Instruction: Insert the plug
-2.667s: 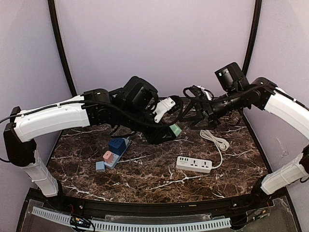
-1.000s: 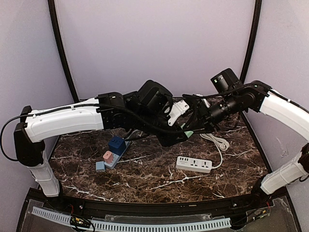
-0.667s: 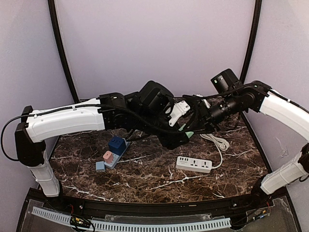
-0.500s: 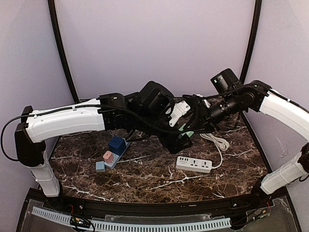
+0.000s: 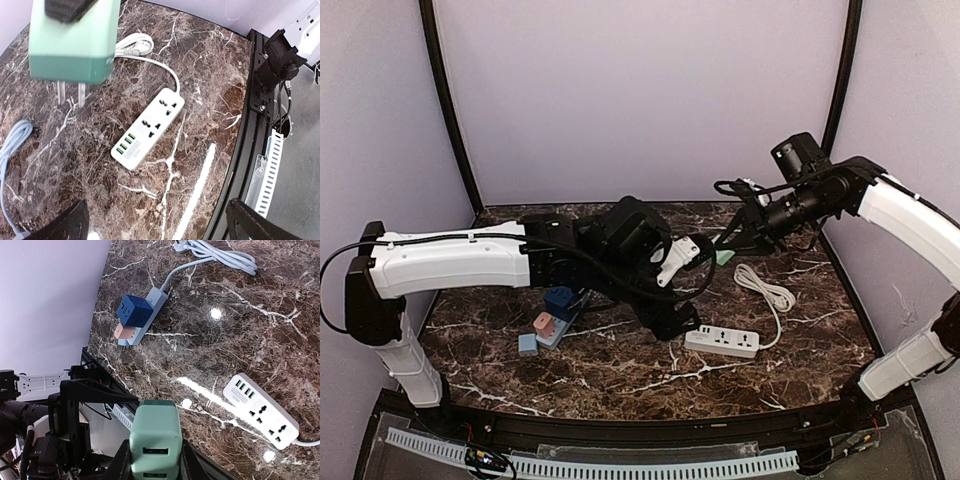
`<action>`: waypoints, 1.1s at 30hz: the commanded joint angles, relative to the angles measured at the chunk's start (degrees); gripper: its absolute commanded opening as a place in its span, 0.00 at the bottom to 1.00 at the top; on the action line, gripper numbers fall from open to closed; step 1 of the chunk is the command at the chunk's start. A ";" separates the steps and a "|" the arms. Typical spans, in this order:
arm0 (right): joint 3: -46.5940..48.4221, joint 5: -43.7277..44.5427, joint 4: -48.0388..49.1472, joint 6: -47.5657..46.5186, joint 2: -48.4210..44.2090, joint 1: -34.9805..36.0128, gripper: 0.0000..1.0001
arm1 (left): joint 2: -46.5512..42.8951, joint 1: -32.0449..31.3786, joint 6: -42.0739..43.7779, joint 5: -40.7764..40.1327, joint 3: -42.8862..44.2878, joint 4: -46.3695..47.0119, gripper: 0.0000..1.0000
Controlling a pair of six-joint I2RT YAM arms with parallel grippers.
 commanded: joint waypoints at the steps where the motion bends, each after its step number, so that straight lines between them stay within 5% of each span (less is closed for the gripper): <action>1: 2.03 0.90 -1.32 -4.86 -0.07 -1.62 0.00 | -4.37 -0.59 -3.07 -0.47 -3.15 0.07 0.95; 23: -3.67 12.81 3.04 -28.30 -9.73 -1.77 0.00 | -19.20 0.13 -7.53 -18.64 -15.13 -6.36 0.99; 33: -4.35 17.77 3.13 -39.89 -7.23 2.36 0.00 | -33.69 7.17 -8.40 -15.28 -25.05 -8.32 0.99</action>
